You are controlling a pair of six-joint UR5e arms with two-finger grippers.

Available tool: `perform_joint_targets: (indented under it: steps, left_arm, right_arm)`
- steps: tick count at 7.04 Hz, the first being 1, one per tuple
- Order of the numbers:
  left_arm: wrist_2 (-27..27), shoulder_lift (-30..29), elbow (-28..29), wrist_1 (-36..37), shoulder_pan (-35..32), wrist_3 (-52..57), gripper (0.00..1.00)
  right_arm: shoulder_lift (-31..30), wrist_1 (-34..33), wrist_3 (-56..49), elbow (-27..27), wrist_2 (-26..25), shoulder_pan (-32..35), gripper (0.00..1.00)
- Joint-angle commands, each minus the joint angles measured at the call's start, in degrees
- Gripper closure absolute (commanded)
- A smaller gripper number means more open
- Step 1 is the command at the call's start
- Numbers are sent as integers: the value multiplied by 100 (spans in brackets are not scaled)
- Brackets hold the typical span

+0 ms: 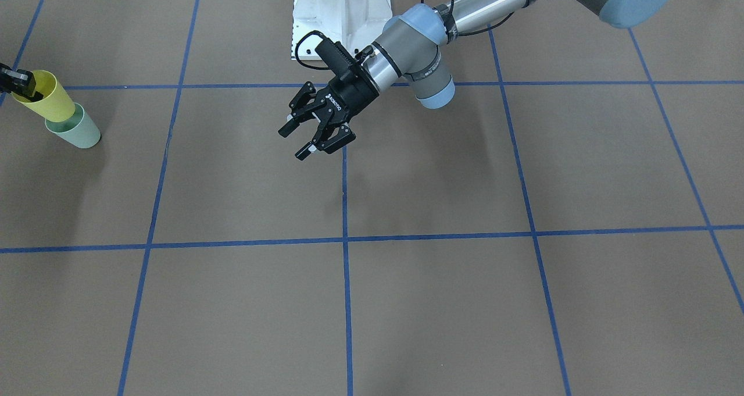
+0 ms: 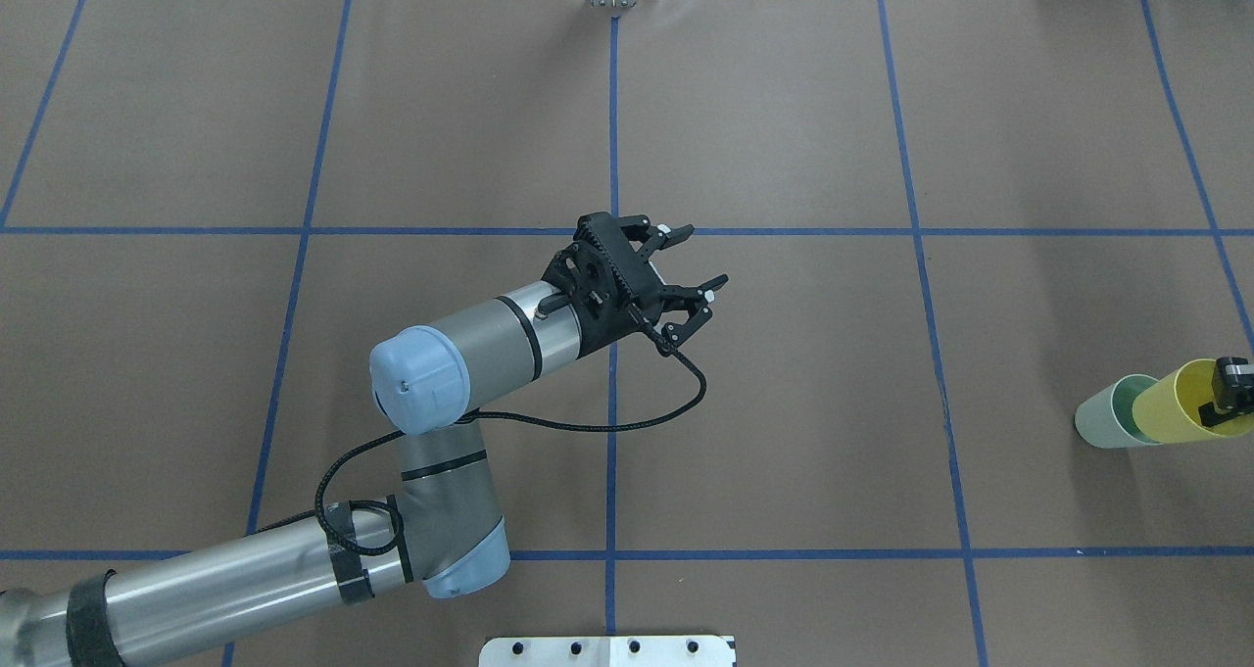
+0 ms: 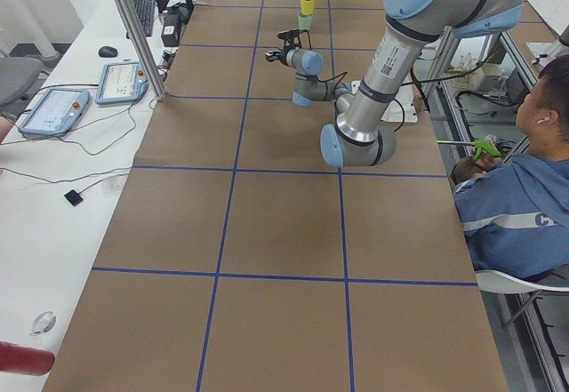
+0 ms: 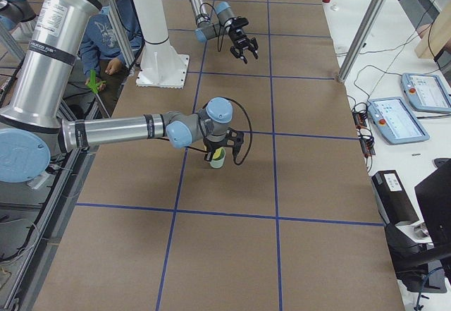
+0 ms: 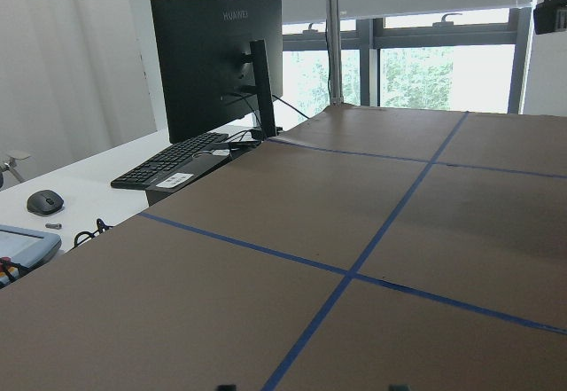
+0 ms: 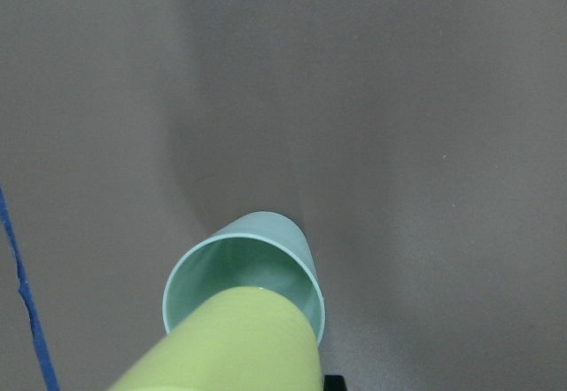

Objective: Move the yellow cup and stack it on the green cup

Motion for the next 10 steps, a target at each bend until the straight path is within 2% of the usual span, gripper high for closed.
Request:
perform_joint_targets:
  steps: [1, 5, 6, 8, 10]
  left_arm:
    - [4, -5, 4, 0, 1, 0, 34]
    - [4, -5, 4, 0, 1, 0, 34]
    - [4, -5, -5, 0, 1, 0, 34]
    - [12, -5, -13, -8, 10, 0, 34]
    - [92, -5, -22, -8, 19, 0, 34]
  right_arm:
    - [37, -2, 0, -49, 17, -5, 100]
    - [205, -2, 9, -155, 26, -23, 100]
    - [205, -11, 9, -155, 26, -31, 85]
    - [196, -2, 17, -164, 0, -23, 0]
    - [205, -2, 9, -103, 35, 30, 0]
